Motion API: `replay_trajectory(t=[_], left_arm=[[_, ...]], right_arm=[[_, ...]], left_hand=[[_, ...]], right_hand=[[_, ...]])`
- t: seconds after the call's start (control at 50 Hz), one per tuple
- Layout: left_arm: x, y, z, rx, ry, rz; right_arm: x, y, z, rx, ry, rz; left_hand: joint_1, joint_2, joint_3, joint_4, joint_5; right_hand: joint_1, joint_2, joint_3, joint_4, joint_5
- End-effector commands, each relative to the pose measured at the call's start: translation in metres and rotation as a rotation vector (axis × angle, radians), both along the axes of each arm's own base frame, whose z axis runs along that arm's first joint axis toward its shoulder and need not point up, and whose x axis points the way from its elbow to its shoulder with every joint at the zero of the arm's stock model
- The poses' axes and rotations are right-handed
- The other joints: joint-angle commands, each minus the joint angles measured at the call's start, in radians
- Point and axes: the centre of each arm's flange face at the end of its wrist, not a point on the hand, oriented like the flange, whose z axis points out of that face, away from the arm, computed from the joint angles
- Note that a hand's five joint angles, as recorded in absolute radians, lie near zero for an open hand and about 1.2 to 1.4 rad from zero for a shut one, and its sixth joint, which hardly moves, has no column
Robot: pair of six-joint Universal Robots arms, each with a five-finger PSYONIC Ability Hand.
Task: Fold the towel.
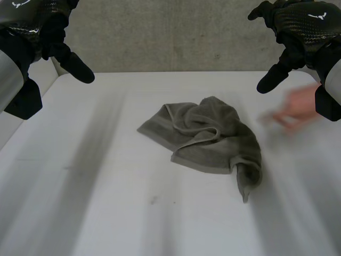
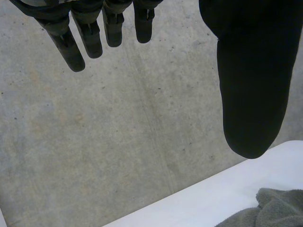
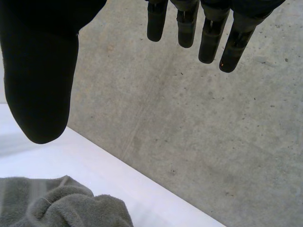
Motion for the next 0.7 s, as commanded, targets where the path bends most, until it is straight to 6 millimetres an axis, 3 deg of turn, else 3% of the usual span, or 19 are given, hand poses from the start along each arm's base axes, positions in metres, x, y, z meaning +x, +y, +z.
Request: replay_trajectory(t=[0.02,0.24,0.32,0.36,0.38,0.4,0.44,0.52,0.7], left_arm=[[-0.001,-0.001,-0.002,0.005,-0.001,0.0],[-0.003,-0.005,-0.007,0.019,-0.008,-0.002],[-0.007,-0.015,-0.016,0.032,-0.016,0.0],[-0.009,-0.02,-0.021,0.039,-0.02,0.002],[-0.01,-0.026,-0.026,0.047,-0.023,0.006],[-0.01,-0.026,-0.026,0.047,-0.023,0.006],[-0.013,-0.038,-0.036,0.058,-0.029,0.012],[-0.019,-0.048,-0.05,0.074,-0.036,0.012],[-0.034,-0.08,-0.107,0.17,-0.084,0.009]], right_arm=[[-0.001,-0.001,0.0,-0.002,-0.001,-0.004],[-0.001,-0.003,-0.001,-0.009,0.0,-0.007],[0.003,-0.005,-0.008,-0.011,0.038,0.007],[0.005,-0.008,-0.018,0.011,0.076,0.009],[0.01,-0.012,-0.033,0.04,0.121,0.026],[0.01,-0.013,-0.033,0.04,0.121,0.026],[0.024,-0.02,-0.063,0.101,0.193,0.055],[0.041,-0.025,-0.086,0.15,0.196,0.084],[0.075,-0.074,-0.143,0.348,-0.177,0.077]], left_hand=[[0.013,0.012,0.002,0.007,-0.023],[0.013,0.012,0.002,0.007,-0.023],[0.013,0.012,0.002,0.007,-0.023],[0.013,0.012,0.002,0.007,-0.023],[0.013,0.012,0.002,0.007,-0.023],[0.013,0.012,0.002,0.007,-0.023],[0.014,0.013,0.002,0.008,-0.022],[0.017,0.016,0.005,0.011,-0.019],[0.017,0.016,0.005,0.011,-0.019]], right_hand=[[-0.032,-0.054,-0.043,-0.06,-0.06],[-0.032,-0.054,-0.043,-0.06,-0.06],[-0.032,-0.054,-0.043,-0.06,-0.06],[-0.032,-0.054,-0.043,-0.06,-0.06],[-0.032,-0.054,-0.043,-0.06,-0.06],[-0.032,-0.054,-0.043,-0.06,-0.06],[-0.032,-0.054,-0.043,-0.06,-0.06],[-0.032,-0.054,-0.043,-0.06,-0.06],[-0.032,-0.054,-0.043,-0.06,-0.06]])
